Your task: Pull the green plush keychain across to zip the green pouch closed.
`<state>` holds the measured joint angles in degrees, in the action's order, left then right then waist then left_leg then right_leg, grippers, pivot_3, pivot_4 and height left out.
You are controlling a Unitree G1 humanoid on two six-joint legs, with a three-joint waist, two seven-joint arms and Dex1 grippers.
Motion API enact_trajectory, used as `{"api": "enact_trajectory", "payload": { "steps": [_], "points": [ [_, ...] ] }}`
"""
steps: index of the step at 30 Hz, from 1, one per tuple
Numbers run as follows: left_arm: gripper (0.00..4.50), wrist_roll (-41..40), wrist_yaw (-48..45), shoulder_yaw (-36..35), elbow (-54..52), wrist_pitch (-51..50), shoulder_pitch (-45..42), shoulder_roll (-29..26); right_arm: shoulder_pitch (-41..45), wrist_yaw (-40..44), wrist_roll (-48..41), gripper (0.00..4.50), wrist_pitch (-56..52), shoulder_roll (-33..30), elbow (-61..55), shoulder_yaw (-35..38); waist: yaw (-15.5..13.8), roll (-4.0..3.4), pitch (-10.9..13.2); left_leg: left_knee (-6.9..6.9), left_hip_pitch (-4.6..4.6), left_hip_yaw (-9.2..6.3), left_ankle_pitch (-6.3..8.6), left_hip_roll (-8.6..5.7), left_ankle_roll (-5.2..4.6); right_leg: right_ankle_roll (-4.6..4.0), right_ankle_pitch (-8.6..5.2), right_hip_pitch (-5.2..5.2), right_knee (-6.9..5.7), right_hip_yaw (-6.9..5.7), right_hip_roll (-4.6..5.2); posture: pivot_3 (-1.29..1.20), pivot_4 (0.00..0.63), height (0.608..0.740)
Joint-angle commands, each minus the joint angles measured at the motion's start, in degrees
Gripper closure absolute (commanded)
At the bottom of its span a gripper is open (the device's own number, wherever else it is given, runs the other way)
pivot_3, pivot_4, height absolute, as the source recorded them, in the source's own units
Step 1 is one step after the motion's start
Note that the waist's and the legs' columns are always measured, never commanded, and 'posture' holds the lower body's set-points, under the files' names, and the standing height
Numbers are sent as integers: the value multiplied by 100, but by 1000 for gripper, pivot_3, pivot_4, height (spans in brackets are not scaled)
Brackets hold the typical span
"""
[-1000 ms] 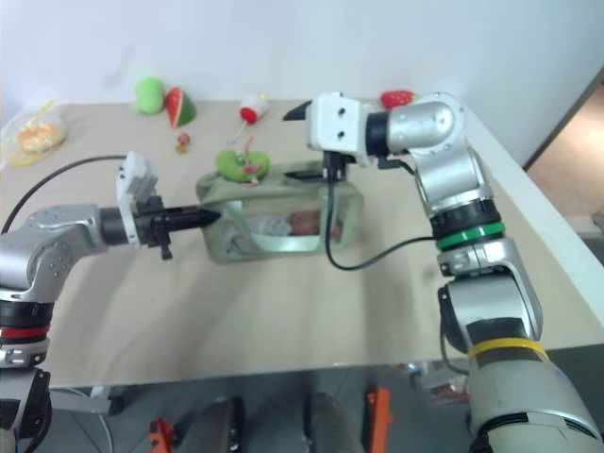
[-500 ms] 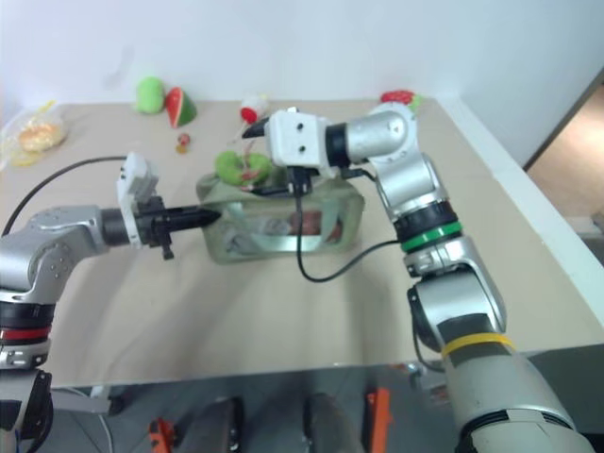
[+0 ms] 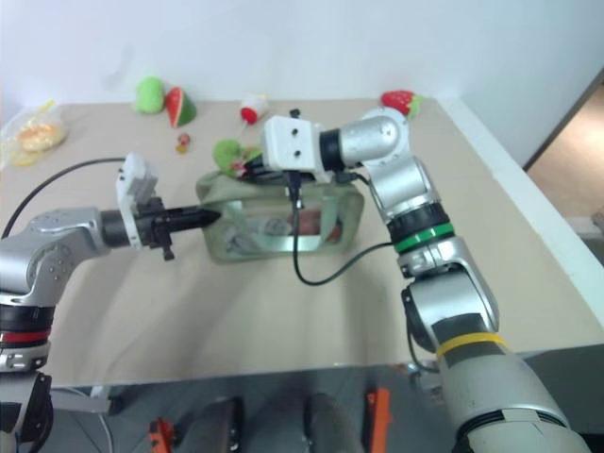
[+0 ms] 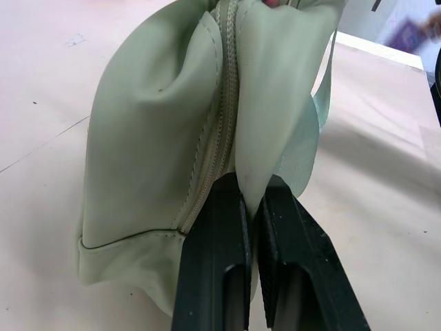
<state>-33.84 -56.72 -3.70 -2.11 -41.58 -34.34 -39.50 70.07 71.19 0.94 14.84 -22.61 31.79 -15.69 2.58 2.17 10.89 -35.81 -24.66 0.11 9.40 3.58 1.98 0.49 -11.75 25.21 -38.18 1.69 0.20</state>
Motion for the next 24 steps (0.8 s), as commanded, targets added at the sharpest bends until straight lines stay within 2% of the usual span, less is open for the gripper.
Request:
{"api": "enact_trajectory", "payload": {
  "steps": [1,8,14,24],
  "points": [
    [4500,-41,-34,-58,-66,27,-56,-2,153,16,-84,4463,15,-75,-116,121,0,0,0,0,0,0,0,0,0,0,0,0,0,0,0,0,150,740],
    [4500,-30,-39,-51,-53,43,-48,8,190,-147,13,4463,85,-243,-5,181,0,0,0,0,0,0,0,0,0,0,0,0,0,0,0,0,150,740],
    [4500,-28,-47,-63,-38,74,9,24,291,4,-163,4463,-184,-897,58,460,-7,0,0,-1,-2,1,0,-2,0,0,0,0,2,0,3,0,150,740],
    [4500,15,-83,34,87,156,-46,142,49,-39,52,4463,-60,-1940,97,521,-23,0,0,-1,-1,1,0,-2,0,-1,-2,0,2,0,4,0,150,740]
  ]
}}
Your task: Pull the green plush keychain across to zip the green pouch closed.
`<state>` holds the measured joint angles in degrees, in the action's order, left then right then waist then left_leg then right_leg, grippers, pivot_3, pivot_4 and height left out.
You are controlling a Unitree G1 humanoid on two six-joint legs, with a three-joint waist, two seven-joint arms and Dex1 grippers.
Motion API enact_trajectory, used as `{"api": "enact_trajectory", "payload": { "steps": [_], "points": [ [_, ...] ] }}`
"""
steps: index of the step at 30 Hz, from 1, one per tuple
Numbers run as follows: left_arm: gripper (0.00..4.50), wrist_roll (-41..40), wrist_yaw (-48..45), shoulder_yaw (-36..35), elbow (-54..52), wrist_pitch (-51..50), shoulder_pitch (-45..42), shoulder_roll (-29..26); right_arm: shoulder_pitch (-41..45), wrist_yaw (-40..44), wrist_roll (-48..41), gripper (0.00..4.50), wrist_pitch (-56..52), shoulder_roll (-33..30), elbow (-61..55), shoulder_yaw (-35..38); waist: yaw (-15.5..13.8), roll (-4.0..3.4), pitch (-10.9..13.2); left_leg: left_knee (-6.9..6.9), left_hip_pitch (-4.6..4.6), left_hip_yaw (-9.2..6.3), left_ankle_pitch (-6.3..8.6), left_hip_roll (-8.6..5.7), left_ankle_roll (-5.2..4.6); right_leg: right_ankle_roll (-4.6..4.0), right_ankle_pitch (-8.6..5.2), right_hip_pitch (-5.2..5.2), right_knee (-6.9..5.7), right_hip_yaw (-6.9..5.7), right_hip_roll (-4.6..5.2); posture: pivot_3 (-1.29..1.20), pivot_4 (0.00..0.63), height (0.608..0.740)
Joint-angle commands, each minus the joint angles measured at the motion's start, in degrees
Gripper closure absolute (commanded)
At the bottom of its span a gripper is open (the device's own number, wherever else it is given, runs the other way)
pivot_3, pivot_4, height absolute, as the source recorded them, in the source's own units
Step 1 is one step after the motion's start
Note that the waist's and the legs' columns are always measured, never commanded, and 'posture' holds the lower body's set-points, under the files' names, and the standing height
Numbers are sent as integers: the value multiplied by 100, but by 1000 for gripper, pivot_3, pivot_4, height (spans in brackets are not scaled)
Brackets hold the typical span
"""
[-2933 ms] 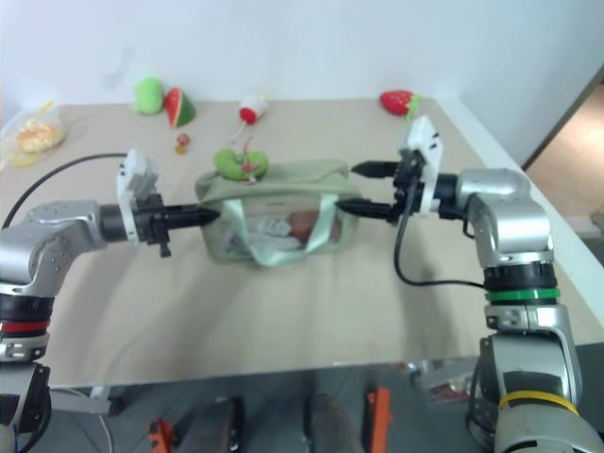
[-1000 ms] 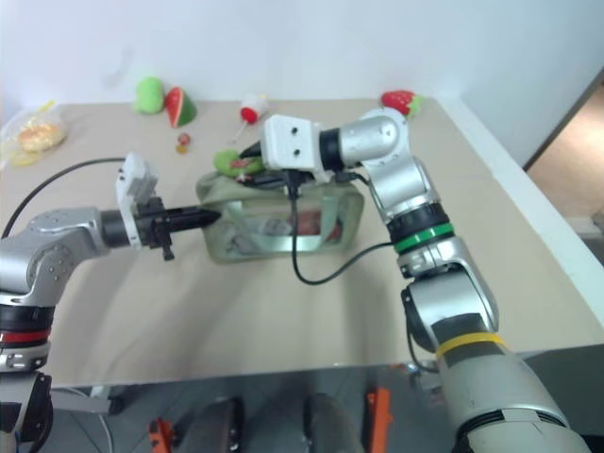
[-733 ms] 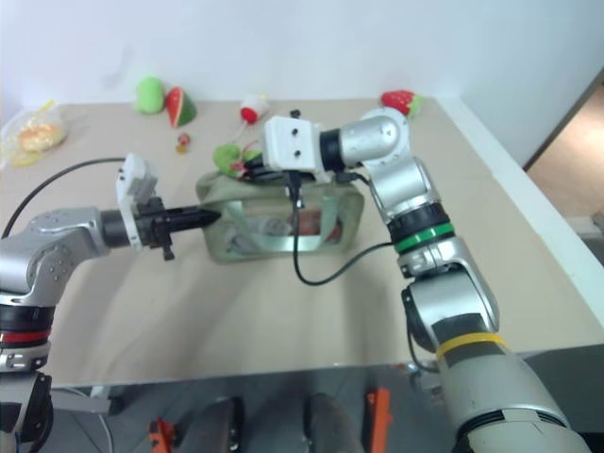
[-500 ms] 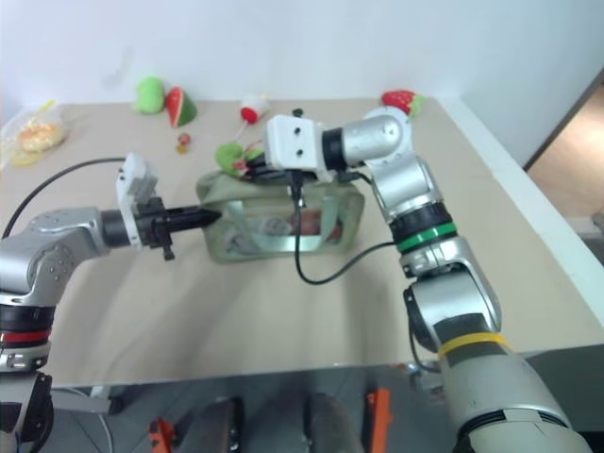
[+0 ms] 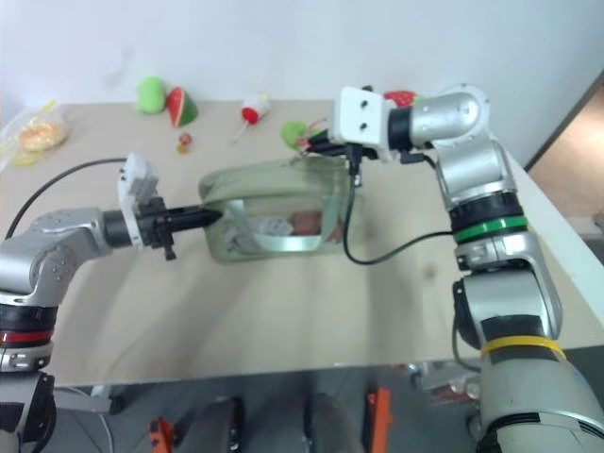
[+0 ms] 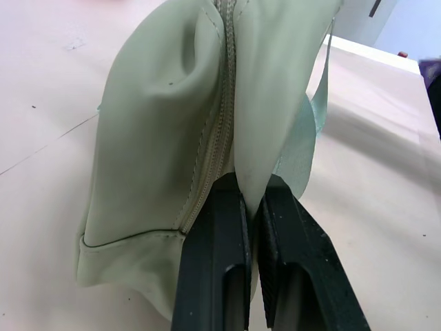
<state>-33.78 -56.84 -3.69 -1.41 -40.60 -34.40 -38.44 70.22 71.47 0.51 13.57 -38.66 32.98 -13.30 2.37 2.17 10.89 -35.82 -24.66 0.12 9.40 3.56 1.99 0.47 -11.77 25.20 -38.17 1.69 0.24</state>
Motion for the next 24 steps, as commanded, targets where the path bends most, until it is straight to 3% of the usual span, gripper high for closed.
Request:
{"api": "enact_trajectory", "payload": {
  "steps": [1,13,16,24],
  "points": [
    [4500,11,-78,36,24,63,-43,38,21,-96,125,4463,80,-413,-11,281,-5,0,0,0,0,0,0,-1,0,0,0,0,0,0,1,0,150,740],
    [4500,-116,-143,-81,20,-11,-48,25,-774,-844,1375,4463,607,-1718,367,79,-51,0,0,1,1,5,0,-4,0,-3,-4,2,2,4,3,0,150,740],
    [4500,-140,-130,-97,-1,-30,-35,6,-1193,-1145,1568,4463,672,-1679,344,14,-52,0,0,0,1,5,0,-4,0,-3,-4,1,2,4,4,0,150,740],
    [4500,-197,-63,-151,-92,-115,15,-34,-2179,-1902,1983,4463,709,-800,-4,-434,-35,1,-1,0,21,6,0,-4,0,0,-2,-15,1,8,1,0,150,740]
  ]
}}
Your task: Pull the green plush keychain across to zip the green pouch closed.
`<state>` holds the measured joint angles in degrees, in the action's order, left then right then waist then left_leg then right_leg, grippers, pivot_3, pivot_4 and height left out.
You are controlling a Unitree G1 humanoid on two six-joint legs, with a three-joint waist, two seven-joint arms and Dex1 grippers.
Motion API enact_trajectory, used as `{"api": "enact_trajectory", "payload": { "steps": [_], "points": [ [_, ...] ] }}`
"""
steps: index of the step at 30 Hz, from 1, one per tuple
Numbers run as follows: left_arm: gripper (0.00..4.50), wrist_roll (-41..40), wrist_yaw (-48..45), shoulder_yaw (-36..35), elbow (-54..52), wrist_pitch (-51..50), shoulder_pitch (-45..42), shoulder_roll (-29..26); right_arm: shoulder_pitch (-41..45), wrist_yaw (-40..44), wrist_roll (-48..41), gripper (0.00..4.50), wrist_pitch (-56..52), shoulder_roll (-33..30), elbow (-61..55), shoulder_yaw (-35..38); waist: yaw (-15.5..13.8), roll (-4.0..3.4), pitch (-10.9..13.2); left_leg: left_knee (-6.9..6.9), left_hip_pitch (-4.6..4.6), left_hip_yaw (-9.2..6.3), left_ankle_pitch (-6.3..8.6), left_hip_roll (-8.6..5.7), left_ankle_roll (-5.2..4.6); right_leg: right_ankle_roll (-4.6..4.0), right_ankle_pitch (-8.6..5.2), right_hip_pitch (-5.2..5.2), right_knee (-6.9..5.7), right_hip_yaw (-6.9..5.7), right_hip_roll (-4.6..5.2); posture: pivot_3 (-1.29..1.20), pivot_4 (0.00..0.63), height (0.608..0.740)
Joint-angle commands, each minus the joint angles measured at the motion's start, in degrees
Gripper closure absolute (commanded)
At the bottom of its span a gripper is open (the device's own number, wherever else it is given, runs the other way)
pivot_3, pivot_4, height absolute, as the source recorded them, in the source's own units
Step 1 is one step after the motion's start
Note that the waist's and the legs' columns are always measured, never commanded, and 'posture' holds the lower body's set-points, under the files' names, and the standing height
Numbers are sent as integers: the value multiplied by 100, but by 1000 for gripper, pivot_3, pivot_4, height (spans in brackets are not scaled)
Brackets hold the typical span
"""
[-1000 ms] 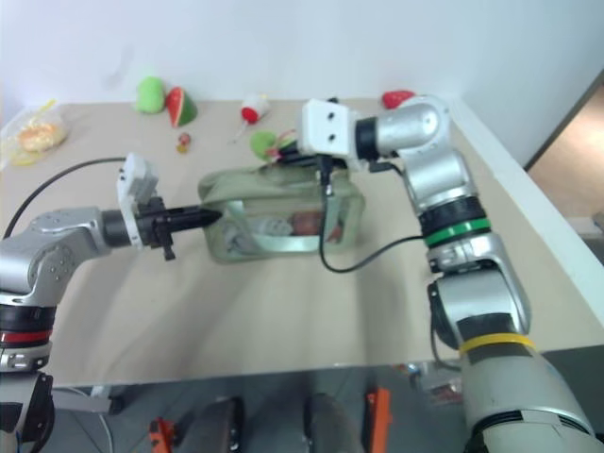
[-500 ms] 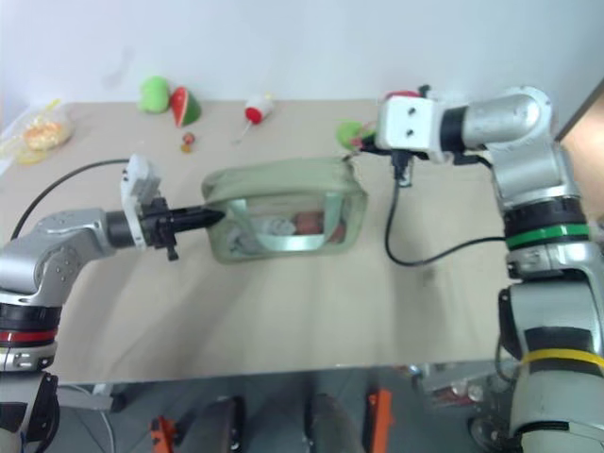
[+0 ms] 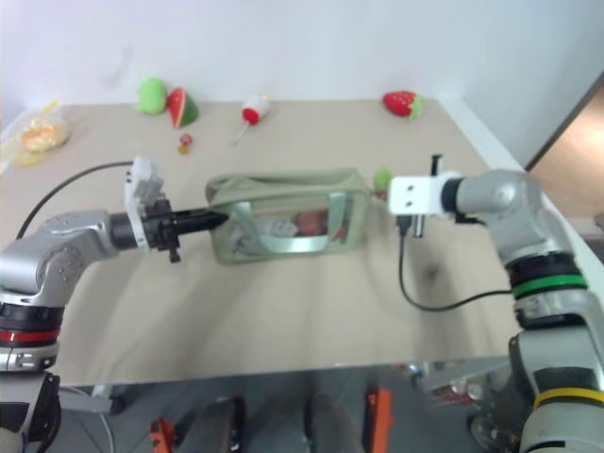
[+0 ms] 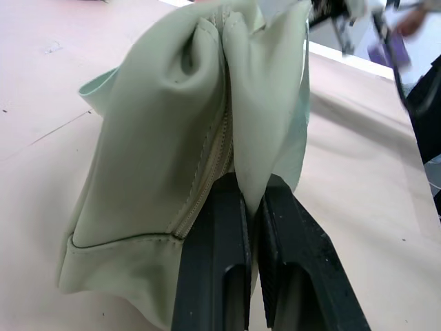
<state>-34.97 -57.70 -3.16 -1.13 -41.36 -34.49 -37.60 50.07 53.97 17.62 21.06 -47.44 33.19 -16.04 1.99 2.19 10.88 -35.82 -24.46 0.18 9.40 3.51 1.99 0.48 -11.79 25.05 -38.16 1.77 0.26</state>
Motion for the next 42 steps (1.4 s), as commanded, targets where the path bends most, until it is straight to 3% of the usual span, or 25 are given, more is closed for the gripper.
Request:
{"api": "enact_trajectory", "payload": {
  "steps": [1,10,20,26,35,42],
  "points": [
    [4500,-80,28,-208,-133,-50,32,-117,-199,-195,318,4463,-39,133,-23,-187,7,0,0,-1,5,0,0,0,0,-2,0,-4,0,0,0,0,150,740],
    [4500,-124,118,-244,-219,-136,78,-118,-248,-310,666,4463,291,445,331,-569,65,18,-11,-4,31,0,-2,0,0,-21,-7,-32,1,3,-1,0,150,740],
    [4500,-96,92,-235,-163,-137,47,-100,1086,-491,11,4463,228,164,1076,237,69,8,-4,-2,32,2,-2,-3,0,-22,-7,-30,1,8,0,0,150,740],
    [4500,-71,86,-200,-132,-126,6,-59,1574,-78,-667,4463,-86,206,1010,681,68,8,-4,23,21,5,-2,-3,0,-2,-2,-10,1,13,-1,0,150,740],
    [4500,-80,89,-221,-158,-132,28,-76,1020,358,-814,4463,-284,125,459,597,67,6,-3,33,15,6,-1,-3,0,3,-9,-2,2,13,0,0,150,740],
    [4500,-73,70,-233,-150,-131,7,-113,463,37,-158,4463,25,272,330,98,78,6,-3,32,18,8,-1,-3,0,1,-8,-1,1,15,-2,0,150,740]
  ]
}}
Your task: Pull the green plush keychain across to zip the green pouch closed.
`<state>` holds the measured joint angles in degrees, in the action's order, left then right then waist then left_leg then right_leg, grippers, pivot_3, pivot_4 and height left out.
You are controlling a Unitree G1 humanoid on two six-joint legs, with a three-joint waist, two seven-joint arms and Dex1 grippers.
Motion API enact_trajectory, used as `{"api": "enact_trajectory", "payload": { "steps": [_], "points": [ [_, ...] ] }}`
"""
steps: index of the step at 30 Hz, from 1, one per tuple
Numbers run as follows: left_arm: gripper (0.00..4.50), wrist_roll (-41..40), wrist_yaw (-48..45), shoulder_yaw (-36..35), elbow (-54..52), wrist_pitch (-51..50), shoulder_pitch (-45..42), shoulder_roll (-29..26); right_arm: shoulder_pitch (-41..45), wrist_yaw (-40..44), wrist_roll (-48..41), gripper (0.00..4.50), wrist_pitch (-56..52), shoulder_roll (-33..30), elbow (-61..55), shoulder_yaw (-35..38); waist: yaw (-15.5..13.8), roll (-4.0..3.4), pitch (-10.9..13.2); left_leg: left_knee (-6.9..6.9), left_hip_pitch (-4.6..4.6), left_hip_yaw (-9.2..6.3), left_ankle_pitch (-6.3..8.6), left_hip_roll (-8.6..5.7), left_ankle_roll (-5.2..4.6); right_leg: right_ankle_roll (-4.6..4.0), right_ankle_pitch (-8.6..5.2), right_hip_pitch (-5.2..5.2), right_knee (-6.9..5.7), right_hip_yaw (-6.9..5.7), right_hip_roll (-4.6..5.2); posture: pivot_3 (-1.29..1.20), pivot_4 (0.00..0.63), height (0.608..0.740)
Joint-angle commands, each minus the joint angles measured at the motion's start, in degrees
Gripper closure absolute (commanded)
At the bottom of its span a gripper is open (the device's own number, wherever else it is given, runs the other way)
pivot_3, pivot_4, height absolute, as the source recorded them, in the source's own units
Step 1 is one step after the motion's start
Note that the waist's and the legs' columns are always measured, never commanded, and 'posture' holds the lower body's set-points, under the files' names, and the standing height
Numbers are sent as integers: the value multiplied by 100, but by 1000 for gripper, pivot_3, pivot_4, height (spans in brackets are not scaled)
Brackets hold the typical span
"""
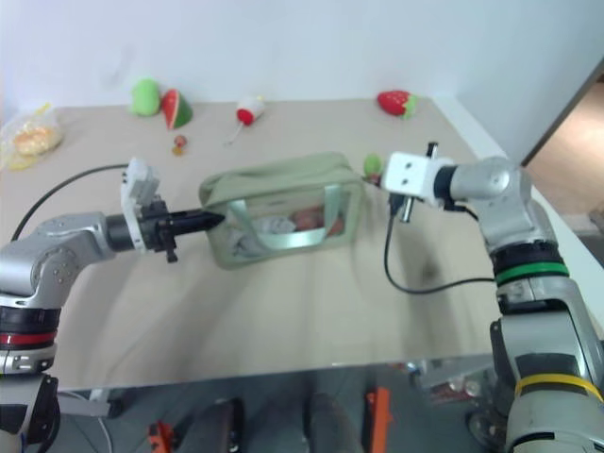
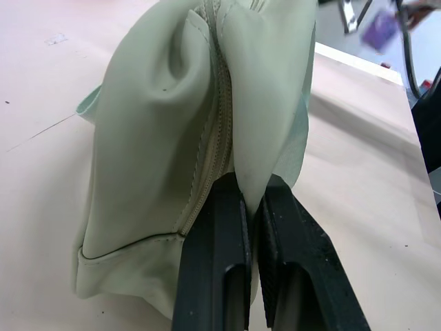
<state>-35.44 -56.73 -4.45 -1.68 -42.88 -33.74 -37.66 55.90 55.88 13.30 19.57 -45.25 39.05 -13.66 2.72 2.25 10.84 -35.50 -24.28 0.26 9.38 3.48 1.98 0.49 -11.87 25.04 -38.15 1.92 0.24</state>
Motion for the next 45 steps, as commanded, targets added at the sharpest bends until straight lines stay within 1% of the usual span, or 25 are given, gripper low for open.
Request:
{"api": "enact_trajectory", "payload": {
  "steps": [1,7,13,19,21,25,26,27,28,30,31,32,34,35,36,37,41,45],
  "points": [
    [4500,-21,-34,-100,-82,29,-75,-109,-148,-175,298,4463,178,121,-274,-173,13,0,0,1,0,1,0,0,0,0,0,2,-1,3,-2,0,150,740],
    [4500,-8,-43,-65,-66,28,-135,-98,-143,-355,631,4463,344,375,-154,-415,17,0,0,0,4,1,0,1,0,-2,3,1,-2,6,-5,0,150,740],
    [4500,-3,-48,-69,-59,33,-122,-102,-223,-292,666,4463,411,385,-75,-479,18,0,0,0,6,4,0,2,0,-2,3,1,-2,10,-7,0,150,740],
    [4500,-30,-45,-115,-73,15,-79,-119,-292,17,-69,4463,-82,372,-259,2,18,0,0,0,7,5,0,3,0,-2,4,-1,-2,11,-8,0,150,740],
    [4500,-47,-36,-129,-84,-1,-77,-117,-252,126,-450,4463,-438,354,-347,293,18,0,0,0,7,5,0,3,0,-2,4,-1,-2,12,-8,0,150,740],
    [4500,-102,-37,-164,-71,-46,-76,-102,-326,751,-1393,3314,-1634,247,-864,827,9,0,0,0,5,5,0,3,0,-1,5,0,-2,12,-8,0,150,740],
    [4500,-139,-42,-184,-60,-79,-82,-96,-381,822,-1502,2912,-1804,214,-1026,898,9,0,0,0,5,5,0,3,0,-1,4,0,-2,12,-8,0,150,740],
    [4500,-166,-30,-207,-40,-120,-98,-92,-416,780,-1569,2627,-1969,202,-1146,975,9,0,0,0,5,5,0,3,0,0,4,0,-2,12,-8,0,150,740],
    [3718,-216,8,-239,-10,-211,-134,-82,-438,755,-1633,2218,-2145,194,-1243,1040,8,0,0,0,5,5,0,3,0,0,4,0,-2,12,-8,0,150,740],
    [3153,-409,-8,-341,-18,-371,-213,-71,-537,879,-1865,1623,-2492,153,-1491,1163,5,0,0,0,4,5,0,3,0,0,4,1,-2,12,-8,0,150,740],
    [2718,-454,-3,-364,-31,-418,-242,-80,-584,997,-2022,1191,-2703,135,-1613,1227,4,0,0,0,3,5,0,3,0,0,4,1,-2,10,-8,0,150,740],
    [2470,-482,4,-376,-48,-451,-256,-92,-630,1076,-2140,1181,-2848,111,-1725,1280,4,0,0,0,3,5,0,3,0,0,4,1,-2,10,-8,0,150,740],
    [1739,-496,15,-414,-171,-481,-197,-173,-681,1130,-2349,1181,-3141,37,-1852,1437,6,0,0,-1,3,5,0,3,0,0,4,1,-2,11,-8,0,150,740],
    [1479,-451,41,-435,-234,-457,-148,-231,-695,1154,-2447,1181,-3322,-9,-1895,1512,6,0,0,-1,4,6,0,3,0,-1,4,2,-2,11,-8,0,150,740],
    [1017,-467,44,-524,-319,-447,-49,-306,-768,1253,-2559,1181,-3465,-103,-1971,1581,6,0,0,-1,3,5,0,3,0,-1,4,2,-2,11,-8,0,150,740],
    [693,-497,19,-624,-409,-413,67,-384,-854,1348,-2653,1181,-3580,-199,-2047,1636,4,0,0,-1,3,5,0,3,0,-1,4,2,-2,11,-8,0,150,740],
    [693,-708,-126,-1233,-761,-365,749,-773,-1446,1632,-3177,1181,-4038,-583,-2584,2034,0,0,0,6,0,8,5,3,-2,1,-7,6,0,11,-4,0,150,740],
    [693,-846,-78,-1921,-751,-390,1421,-1065,-2020,1458,-3940,1181,-4750,-662,-3335,2743,6,-1,1,7,0,10,7,5,-4,-3,-9,11,-1,11,-6,0,150,740]
  ]
}}
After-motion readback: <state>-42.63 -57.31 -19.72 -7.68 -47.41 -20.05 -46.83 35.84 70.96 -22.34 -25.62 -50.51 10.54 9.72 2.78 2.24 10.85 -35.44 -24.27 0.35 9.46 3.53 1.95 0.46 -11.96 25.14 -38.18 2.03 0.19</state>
